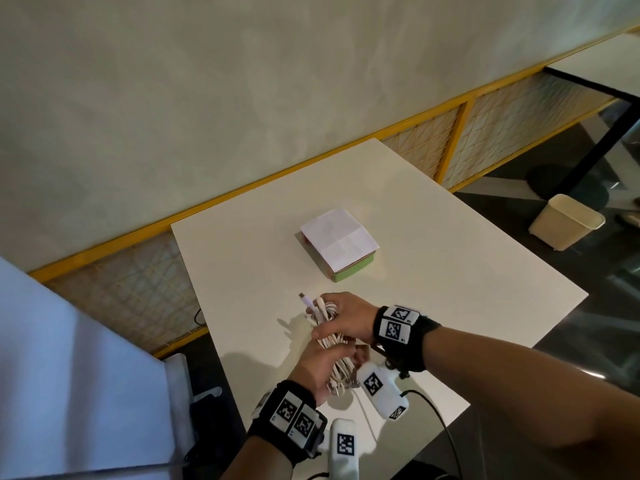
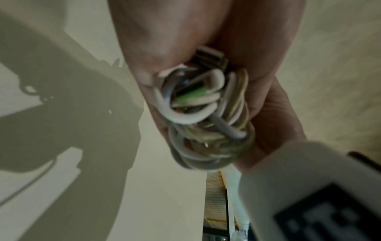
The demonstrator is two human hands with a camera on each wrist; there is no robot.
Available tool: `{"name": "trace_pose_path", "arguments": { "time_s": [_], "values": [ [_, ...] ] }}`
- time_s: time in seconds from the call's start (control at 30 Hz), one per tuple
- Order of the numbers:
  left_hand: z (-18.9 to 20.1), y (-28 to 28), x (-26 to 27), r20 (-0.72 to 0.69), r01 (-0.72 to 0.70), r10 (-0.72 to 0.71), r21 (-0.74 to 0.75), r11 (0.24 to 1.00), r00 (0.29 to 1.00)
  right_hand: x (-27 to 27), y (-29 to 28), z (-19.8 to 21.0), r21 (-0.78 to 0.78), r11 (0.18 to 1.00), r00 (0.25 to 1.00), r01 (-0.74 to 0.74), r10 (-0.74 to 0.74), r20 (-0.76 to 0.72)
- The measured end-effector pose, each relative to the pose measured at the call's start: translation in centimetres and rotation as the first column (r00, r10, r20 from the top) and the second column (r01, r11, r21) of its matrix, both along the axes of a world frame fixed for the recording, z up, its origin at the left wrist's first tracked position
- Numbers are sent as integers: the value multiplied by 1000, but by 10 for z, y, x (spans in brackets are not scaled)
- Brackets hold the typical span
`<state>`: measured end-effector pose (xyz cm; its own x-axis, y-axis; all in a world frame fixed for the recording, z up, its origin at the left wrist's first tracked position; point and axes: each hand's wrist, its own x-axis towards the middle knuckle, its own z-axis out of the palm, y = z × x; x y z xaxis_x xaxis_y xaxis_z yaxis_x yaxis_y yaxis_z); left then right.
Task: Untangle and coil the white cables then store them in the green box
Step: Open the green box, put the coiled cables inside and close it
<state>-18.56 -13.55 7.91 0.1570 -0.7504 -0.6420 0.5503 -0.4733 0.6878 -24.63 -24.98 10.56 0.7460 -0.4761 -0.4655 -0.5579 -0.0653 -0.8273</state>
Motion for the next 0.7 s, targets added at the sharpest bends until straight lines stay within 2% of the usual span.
{"name": "trace_pose_path", "arguments": {
  "time_s": [0.1,0.2,0.3,0.37,0.4,0.43,0.5,0.53,0.6,0.7],
  "values": [
    [-7,-2,5,44,24,-22,-55,998,999,0,-1,-2,-14,1000,998,21,-20,53],
    [-15,-9,9,151,37,-30,-43,998,988,-5,-7,-7,-13,1000,998,4,-3,58],
    [-20,-20,13,229,49,-49,5,999,972,-16,-23,-14,110,994,998,3,-10,57],
    [-26,-34,22,270,-27,5,78,997,963,-26,-39,-23,157,986,998,50,-57,36],
    [-28,-42,28,298,-73,31,133,988,954,-32,-50,-29,94,994,998,62,-61,-12],
    [-31,-50,36,331,-121,53,187,975,942,-38,-62,-36,-34,999,994,39,-42,-103],
    [-33,-66,51,407,-199,85,246,949,910,-49,-86,-54,-293,944,937,-152,43,-347],
    [-34,-74,58,431,-234,104,262,936,897,-53,-96,-60,-356,902,898,-245,73,-434],
    [-34,-93,70,467,-307,151,280,910,871,-55,-113,-70,-391,860,856,-328,94,-509],
    [-39,-123,80,523,-399,202,296,868,828,-51,-130,-83,-435,797,826,-419,136,-547]
  ]
}}
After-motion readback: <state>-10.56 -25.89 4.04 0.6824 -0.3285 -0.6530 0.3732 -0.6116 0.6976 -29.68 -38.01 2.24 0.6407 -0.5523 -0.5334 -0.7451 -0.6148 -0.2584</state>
